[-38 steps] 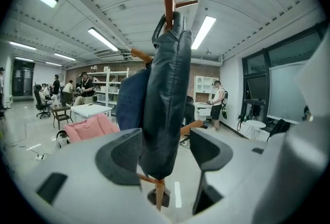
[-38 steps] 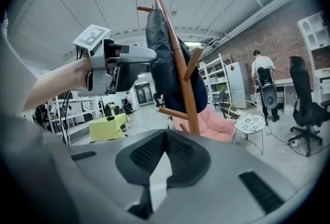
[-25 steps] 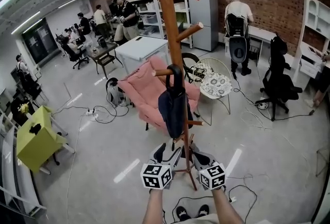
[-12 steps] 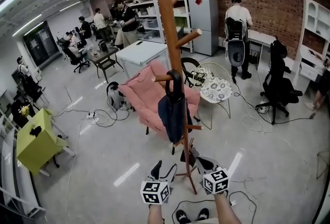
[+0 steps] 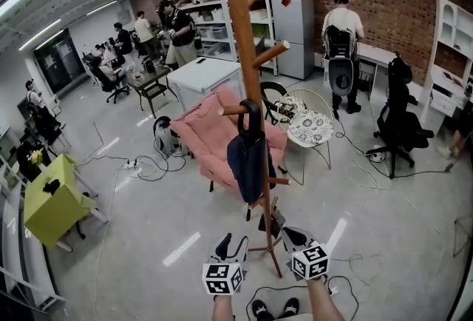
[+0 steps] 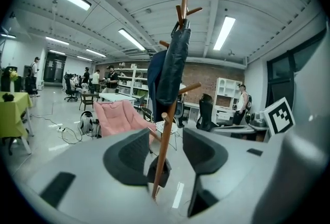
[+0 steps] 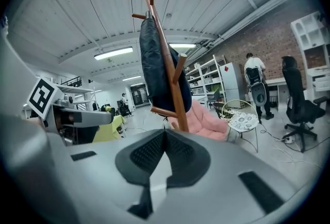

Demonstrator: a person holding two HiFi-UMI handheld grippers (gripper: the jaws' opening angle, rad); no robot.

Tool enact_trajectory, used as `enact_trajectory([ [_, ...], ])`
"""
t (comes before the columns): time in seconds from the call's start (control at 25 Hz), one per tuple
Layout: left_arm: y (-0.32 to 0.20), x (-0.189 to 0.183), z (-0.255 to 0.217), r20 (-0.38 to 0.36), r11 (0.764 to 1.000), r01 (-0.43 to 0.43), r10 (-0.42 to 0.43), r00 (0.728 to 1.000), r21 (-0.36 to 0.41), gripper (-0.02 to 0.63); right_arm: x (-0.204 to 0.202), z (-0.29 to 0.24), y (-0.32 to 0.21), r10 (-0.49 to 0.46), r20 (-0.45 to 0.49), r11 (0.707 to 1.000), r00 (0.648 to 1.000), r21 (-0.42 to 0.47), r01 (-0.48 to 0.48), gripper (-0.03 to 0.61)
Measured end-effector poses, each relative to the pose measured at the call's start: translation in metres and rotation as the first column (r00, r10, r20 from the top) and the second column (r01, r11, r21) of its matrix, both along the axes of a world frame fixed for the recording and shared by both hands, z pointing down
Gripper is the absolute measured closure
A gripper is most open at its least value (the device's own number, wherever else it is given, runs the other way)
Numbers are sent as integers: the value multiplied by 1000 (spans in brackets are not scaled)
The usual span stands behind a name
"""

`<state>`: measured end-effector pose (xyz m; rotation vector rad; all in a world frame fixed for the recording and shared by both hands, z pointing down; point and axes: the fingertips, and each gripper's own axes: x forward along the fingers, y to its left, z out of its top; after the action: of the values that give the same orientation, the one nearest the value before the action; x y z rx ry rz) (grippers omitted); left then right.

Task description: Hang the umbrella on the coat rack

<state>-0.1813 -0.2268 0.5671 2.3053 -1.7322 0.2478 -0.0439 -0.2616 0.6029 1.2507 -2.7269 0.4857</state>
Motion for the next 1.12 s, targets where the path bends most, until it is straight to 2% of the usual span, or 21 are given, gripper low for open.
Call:
enact_trajectory([
  [0.24,1,-5,-1,7,1000,23,-23,1000,8,496,-5,-3,1,-10,2,1000,1000,2,10,575],
  [0.36,0,-3,1,9,1000,18,-18,1000,3,525,-6,-3,0,-11,8,1000,1000,0,11,575],
  [0.52,1,-3,2,6,1000,13,-13,1000,2,595,-11,-4,0,-24,14,1000,1000,3,24,575],
  [0.72,3,-3,11,-37,1000,3,-4,999,-22,607,-11,-5,1,-21,13,1000,1000,-2,21,575],
  [1.12,2,-8,20,19,999,19,-18,1000,-49,606,-10,-7,-3,-29,11,1000,1000,9,29,575],
])
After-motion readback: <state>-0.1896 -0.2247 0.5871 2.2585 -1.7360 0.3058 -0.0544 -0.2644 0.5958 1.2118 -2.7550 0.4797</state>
